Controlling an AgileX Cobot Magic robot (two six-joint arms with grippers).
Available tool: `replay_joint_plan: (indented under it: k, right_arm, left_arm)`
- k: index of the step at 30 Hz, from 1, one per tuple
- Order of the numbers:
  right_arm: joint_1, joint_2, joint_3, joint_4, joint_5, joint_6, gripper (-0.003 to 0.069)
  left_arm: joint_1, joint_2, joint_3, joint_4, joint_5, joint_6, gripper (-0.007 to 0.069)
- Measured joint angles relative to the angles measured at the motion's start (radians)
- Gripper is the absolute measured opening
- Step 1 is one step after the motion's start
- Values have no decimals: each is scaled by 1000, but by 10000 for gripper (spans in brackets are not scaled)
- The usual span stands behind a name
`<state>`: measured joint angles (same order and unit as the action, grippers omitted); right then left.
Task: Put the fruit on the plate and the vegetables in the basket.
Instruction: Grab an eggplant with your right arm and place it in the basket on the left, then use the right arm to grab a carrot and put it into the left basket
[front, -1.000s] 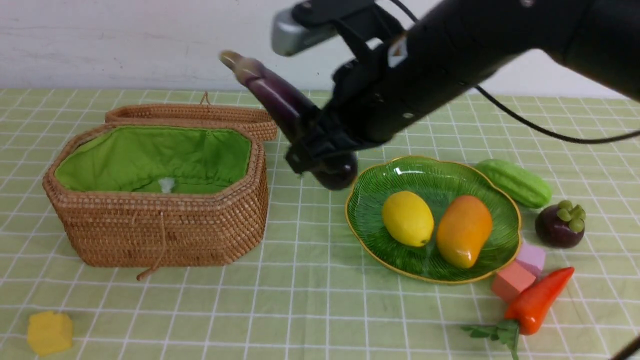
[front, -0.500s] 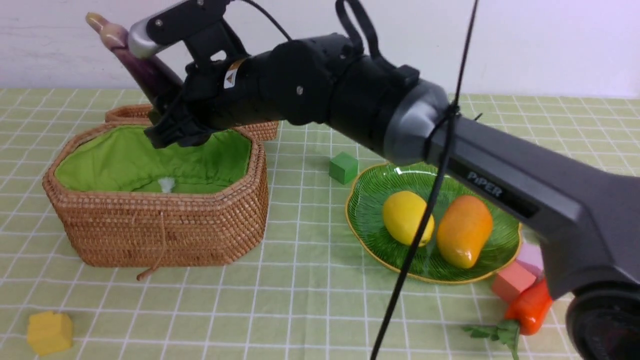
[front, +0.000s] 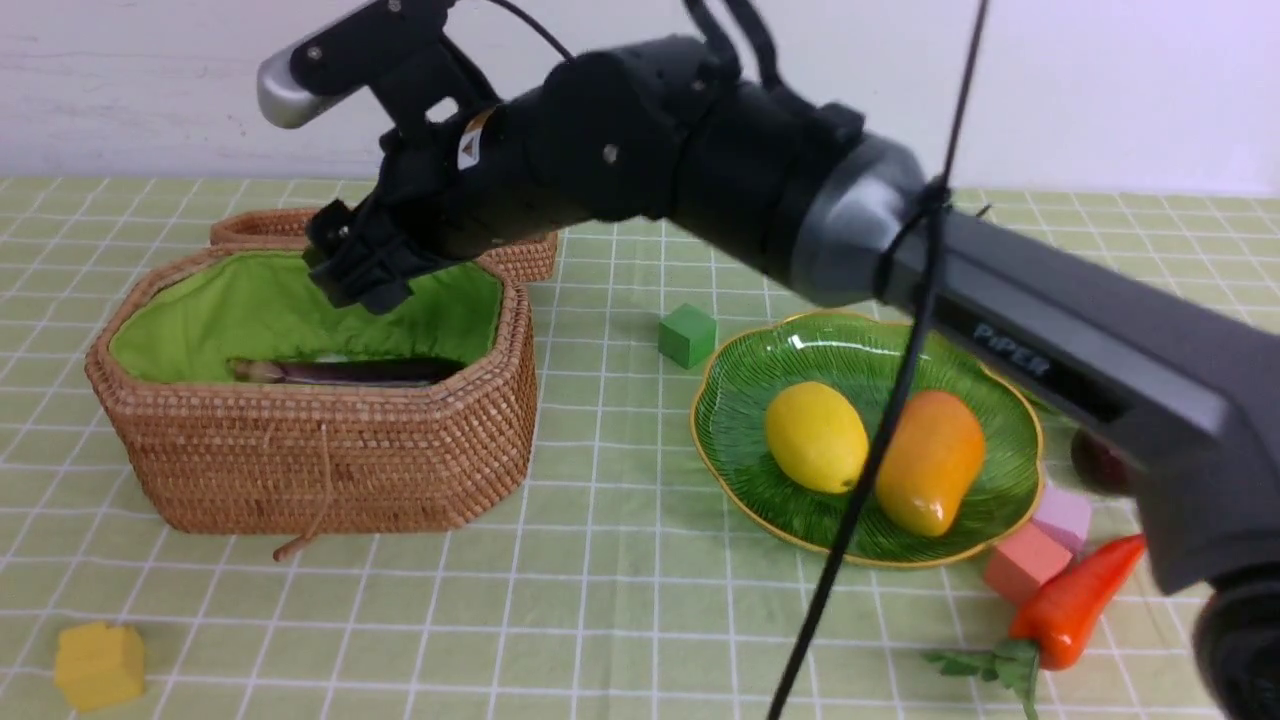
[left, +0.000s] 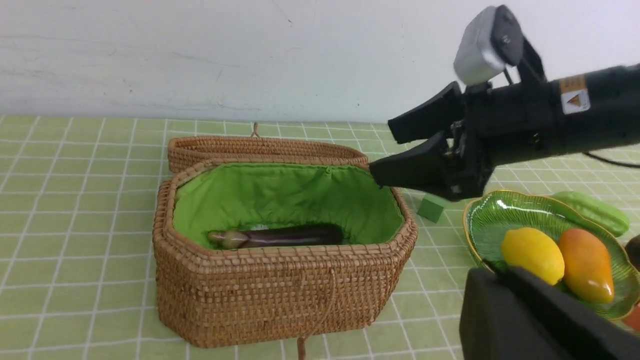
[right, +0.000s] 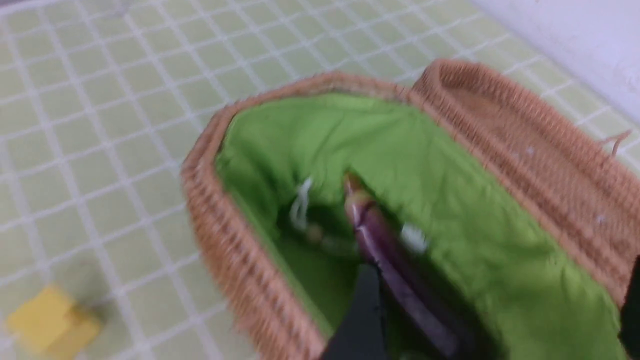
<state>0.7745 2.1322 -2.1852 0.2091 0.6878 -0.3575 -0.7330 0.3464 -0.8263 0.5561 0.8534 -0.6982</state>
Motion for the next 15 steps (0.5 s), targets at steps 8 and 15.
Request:
replay_joint_plan:
  k: [8, 15]
  right_arm:
    - [-2, -258, 0, -176, 539, 122, 174]
    - [-27, -435, 202, -295, 566, 292, -15]
  left_arm:
    - [0, 0, 0, -225, -16, 230, 7]
    - [0, 0, 0, -537, -15, 526, 7]
